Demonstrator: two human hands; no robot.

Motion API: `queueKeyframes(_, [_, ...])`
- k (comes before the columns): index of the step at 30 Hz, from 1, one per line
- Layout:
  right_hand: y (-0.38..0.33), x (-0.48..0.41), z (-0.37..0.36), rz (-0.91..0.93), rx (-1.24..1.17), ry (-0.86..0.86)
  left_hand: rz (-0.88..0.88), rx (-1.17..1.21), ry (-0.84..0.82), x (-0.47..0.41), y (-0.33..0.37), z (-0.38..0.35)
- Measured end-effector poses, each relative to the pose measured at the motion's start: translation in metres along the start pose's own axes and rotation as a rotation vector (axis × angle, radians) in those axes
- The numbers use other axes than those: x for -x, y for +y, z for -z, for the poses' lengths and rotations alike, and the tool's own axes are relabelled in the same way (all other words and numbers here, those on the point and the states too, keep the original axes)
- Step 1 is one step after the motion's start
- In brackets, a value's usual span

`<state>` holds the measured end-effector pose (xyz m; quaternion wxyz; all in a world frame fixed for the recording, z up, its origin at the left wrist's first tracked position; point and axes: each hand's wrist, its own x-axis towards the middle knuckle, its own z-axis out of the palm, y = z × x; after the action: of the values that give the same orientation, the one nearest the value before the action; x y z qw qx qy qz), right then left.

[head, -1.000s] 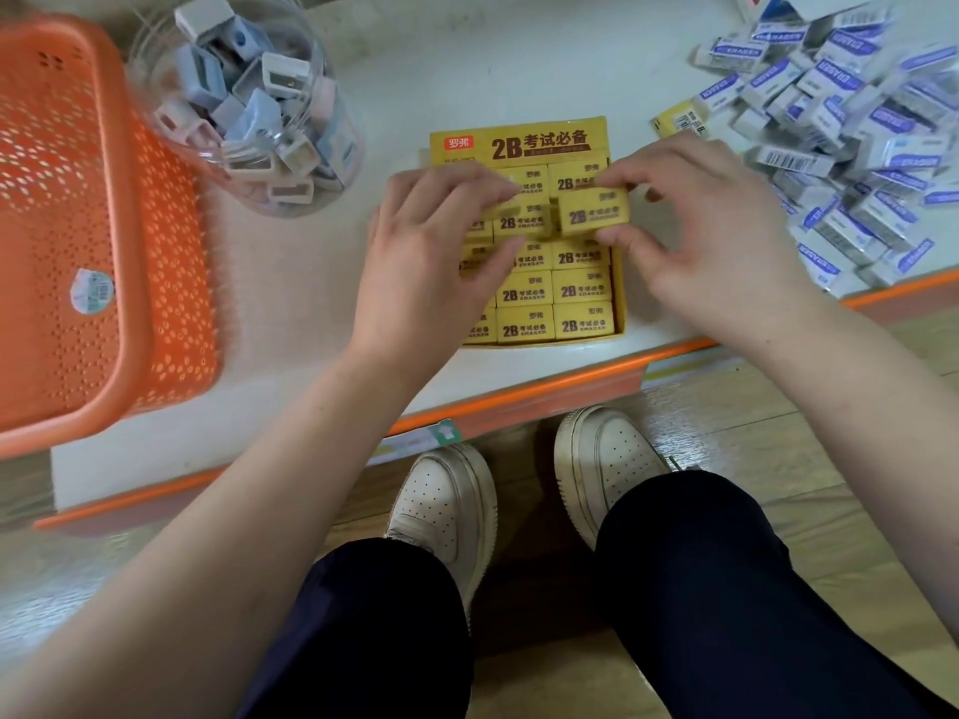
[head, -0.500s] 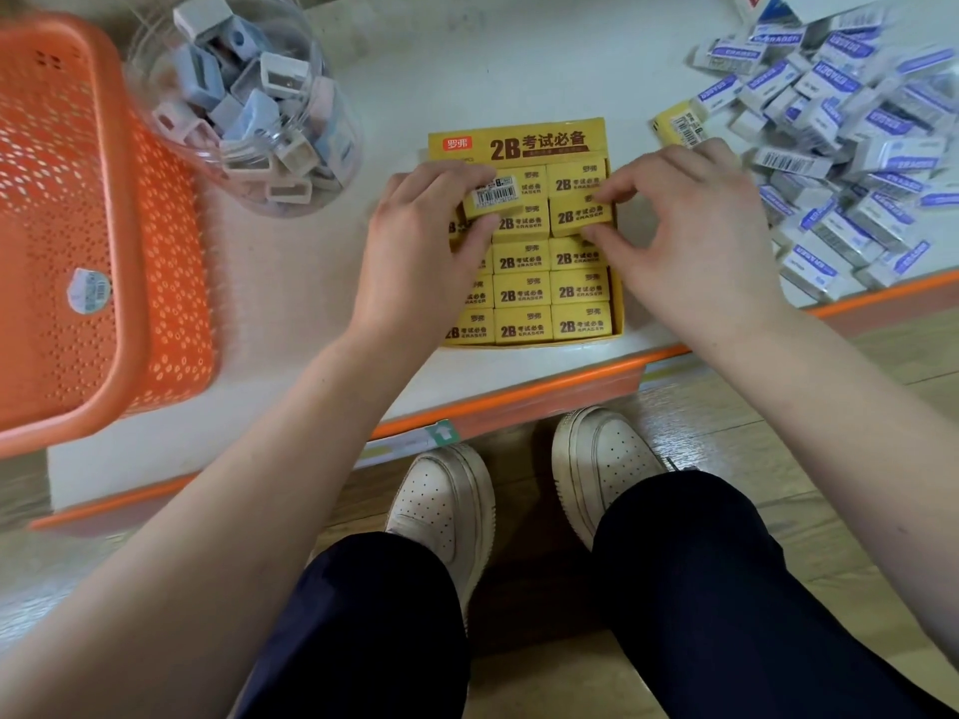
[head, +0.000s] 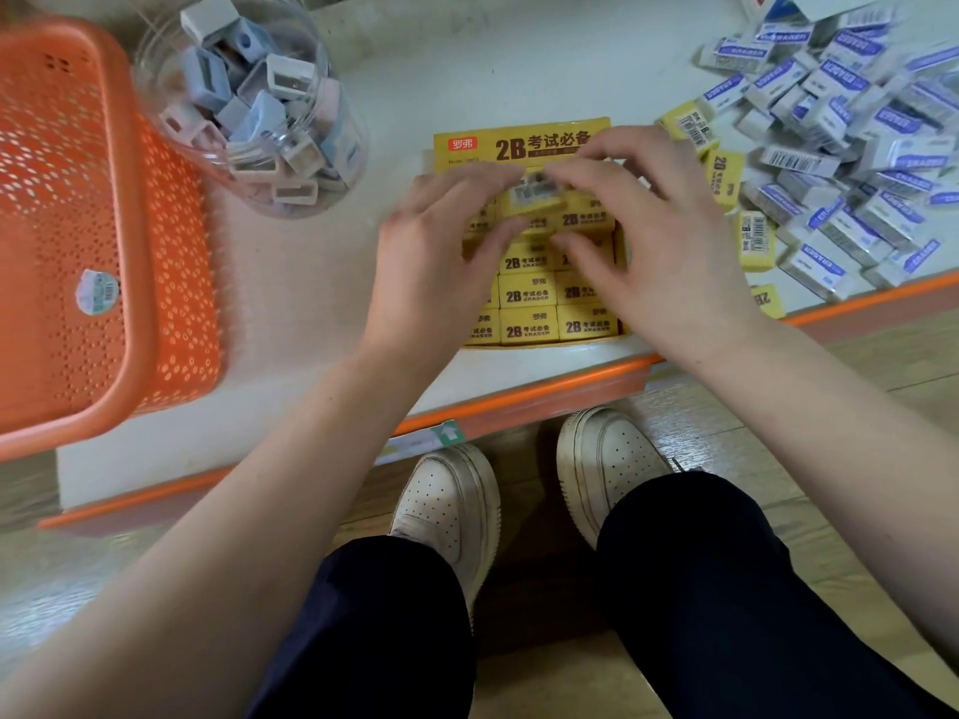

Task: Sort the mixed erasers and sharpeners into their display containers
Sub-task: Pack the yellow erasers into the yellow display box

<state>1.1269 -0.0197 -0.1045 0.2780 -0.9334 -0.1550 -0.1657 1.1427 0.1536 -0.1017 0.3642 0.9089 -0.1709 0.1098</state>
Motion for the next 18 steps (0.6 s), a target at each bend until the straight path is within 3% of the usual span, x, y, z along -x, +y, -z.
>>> queueKeyframes(3, [-0.002,-0.001,0.000,-0.055,-0.052,0.006,-0.061,-0.013,-0.034,0.003,0.003,-0.003])
queueKeyframes(13, [-0.012,-0.004,0.004,-0.337,-0.271,-0.046,0.022,0.025,-0.056,0.004,0.006,0.001])
queueKeyframes(18, [-0.014,-0.006,0.005,-0.346,-0.256,-0.071,-0.033,-0.044,-0.027,0.006,0.002,0.000])
